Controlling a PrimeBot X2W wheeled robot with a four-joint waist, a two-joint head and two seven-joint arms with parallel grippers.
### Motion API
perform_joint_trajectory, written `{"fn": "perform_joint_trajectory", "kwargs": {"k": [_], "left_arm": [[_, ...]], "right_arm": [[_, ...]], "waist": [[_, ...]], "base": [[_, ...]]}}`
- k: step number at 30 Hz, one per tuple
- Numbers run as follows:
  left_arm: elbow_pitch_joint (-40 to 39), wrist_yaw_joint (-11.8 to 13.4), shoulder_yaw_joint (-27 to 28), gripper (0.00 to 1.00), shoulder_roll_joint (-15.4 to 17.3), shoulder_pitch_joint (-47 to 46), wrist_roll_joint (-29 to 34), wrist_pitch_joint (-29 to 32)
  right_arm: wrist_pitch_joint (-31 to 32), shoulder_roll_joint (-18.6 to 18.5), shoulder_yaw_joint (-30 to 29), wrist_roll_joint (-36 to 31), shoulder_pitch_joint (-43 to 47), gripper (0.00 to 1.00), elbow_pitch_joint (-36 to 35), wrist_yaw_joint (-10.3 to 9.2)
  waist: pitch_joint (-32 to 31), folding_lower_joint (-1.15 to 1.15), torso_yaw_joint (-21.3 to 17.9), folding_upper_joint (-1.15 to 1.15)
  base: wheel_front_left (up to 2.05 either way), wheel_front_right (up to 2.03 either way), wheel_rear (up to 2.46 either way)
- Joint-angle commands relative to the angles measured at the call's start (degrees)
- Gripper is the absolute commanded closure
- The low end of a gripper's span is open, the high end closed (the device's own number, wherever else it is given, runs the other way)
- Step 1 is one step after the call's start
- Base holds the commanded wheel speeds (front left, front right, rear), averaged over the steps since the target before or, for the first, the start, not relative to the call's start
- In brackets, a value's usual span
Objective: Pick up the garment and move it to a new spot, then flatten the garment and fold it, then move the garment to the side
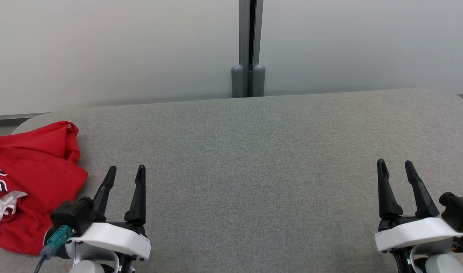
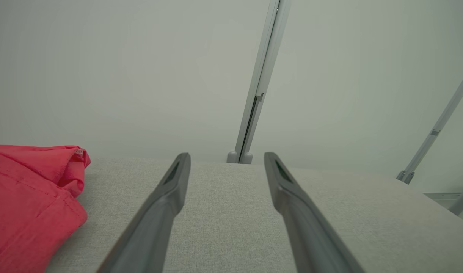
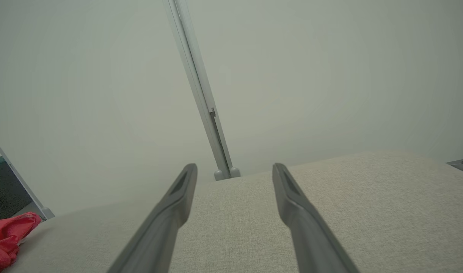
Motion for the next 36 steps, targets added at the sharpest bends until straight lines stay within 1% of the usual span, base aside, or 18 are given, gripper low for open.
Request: {"fn": "perform_joint_trajectory", "kwargs": {"k": [1, 7, 20, 36], "left_arm": [[0.0, 0.6, -0.3, 0.00, 0.6, -0.1, 1.7, -0.6], [1.4, 1.5, -0.4, 0.00, 0.6, 0.3, 4.1, -1.4], [4.9, 2.1, 0.1, 0.00, -0.4, 0.5, 7.4, -2.9], [8.1, 2.0, 0.7, 0.00, -1.5, -0.1, 12.3, -4.7]], "right_arm": [[-0.8, -0.4, 0.3, -1.9, -0.1, 0.00, 0.1, 0.19], [-1.6, -0.5, 1.1, -5.0, -0.1, 0.00, 1.4, 0.21], [-3.1, 0.1, 1.3, -9.5, -0.2, 0.00, 3.6, 0.24], [-4.9, 0.7, 1.9, -11.7, -0.5, 0.00, 6.5, 0.28]], "waist": [[0.0, 0.00, 0.0, 0.00], [-0.1, 0.00, 0.1, 0.00], [-0.2, 0.00, 0.2, 0.00], [-0.3, 0.00, 0.5, 0.00]], "base": [[0.00, 0.00, 0.00], [0.00, 0.00, 0.00], [0.00, 0.00, 0.00], [0.00, 0.00, 0.00]]}}
